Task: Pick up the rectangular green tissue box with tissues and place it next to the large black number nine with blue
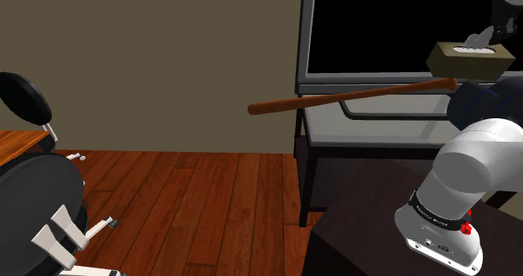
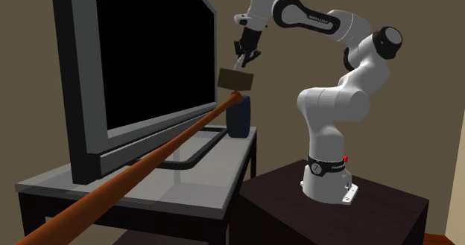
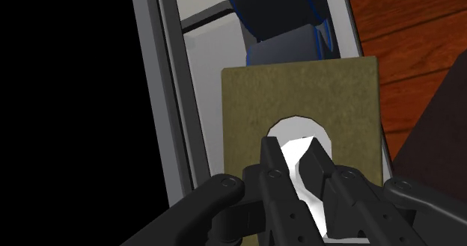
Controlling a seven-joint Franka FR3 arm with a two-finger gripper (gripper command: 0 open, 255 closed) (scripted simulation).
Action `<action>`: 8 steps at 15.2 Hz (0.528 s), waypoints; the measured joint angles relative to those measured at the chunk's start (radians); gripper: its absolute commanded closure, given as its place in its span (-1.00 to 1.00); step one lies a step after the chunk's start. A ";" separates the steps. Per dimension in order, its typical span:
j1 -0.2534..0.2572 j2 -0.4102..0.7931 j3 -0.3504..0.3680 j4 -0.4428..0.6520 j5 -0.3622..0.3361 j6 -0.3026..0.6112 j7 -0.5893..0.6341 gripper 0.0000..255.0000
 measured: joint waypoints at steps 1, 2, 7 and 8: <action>-0.003 -0.008 -0.004 -0.015 -0.006 0.007 0.005 1.00; -0.006 -0.015 -0.011 -0.026 -0.016 0.017 0.009 1.00; -0.021 -0.052 -0.036 -0.107 -0.040 0.048 0.032 1.00; -0.023 -0.056 -0.043 -0.119 -0.047 0.055 0.036 1.00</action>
